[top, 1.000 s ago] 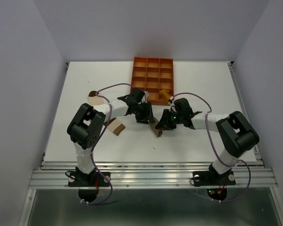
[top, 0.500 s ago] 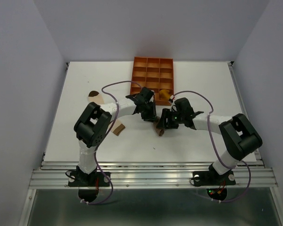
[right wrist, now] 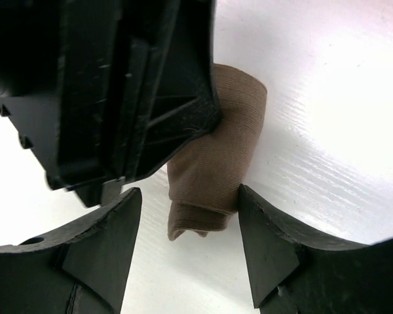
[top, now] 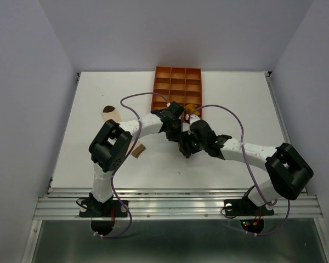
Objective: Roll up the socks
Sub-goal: Roll the sock at the center of the board, then pick up the sock at the center of the board.
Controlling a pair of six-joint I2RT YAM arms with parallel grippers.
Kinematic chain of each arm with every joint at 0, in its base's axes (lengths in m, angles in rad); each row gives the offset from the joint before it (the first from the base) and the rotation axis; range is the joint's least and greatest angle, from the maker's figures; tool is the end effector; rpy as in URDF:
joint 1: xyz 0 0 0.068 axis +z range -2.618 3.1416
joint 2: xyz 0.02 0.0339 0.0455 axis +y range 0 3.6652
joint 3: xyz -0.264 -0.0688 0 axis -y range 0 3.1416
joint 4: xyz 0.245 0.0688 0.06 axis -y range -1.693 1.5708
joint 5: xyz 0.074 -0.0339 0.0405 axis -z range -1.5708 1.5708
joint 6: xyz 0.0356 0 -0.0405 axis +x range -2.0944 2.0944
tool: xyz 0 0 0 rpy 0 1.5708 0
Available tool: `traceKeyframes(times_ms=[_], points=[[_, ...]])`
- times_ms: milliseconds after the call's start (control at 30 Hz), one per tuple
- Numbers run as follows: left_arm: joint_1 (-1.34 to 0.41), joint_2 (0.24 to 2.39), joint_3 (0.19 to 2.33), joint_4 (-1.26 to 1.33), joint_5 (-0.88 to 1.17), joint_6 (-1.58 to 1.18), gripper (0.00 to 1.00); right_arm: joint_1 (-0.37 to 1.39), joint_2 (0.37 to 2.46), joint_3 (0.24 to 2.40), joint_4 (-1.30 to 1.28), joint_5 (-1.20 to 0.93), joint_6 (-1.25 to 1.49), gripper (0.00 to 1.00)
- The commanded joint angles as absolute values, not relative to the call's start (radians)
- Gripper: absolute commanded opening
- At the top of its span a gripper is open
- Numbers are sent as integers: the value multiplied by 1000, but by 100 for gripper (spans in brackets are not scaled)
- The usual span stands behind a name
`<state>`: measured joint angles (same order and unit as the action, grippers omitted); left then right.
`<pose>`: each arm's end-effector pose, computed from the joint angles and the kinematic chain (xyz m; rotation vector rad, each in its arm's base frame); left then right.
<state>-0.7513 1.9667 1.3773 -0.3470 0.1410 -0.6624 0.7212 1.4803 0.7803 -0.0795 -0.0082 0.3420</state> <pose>0.3061 -0.2928 0.1828 0.1797 2.6538 -0.7097 0.2252 0.1984 0.1874 -0.4588 2.3691 0.5194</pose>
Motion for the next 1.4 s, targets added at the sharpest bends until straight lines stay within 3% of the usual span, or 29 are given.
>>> traceKeyframes(times_ms=[0,267,1000,1367], points=[[-761,2016,1387,-460,78,-634,22,779,1448,811,-48,193,270,65],[-759,2022,1405,-482,80,-627,22,862,1476,847,-51,426,199,65],[-761,2014,1425,-502,129,-620,22,916,1577,838,133,393,130,65],[-759,2014,1416,-499,143,-627,22,916,1635,787,118,397,267,61]])
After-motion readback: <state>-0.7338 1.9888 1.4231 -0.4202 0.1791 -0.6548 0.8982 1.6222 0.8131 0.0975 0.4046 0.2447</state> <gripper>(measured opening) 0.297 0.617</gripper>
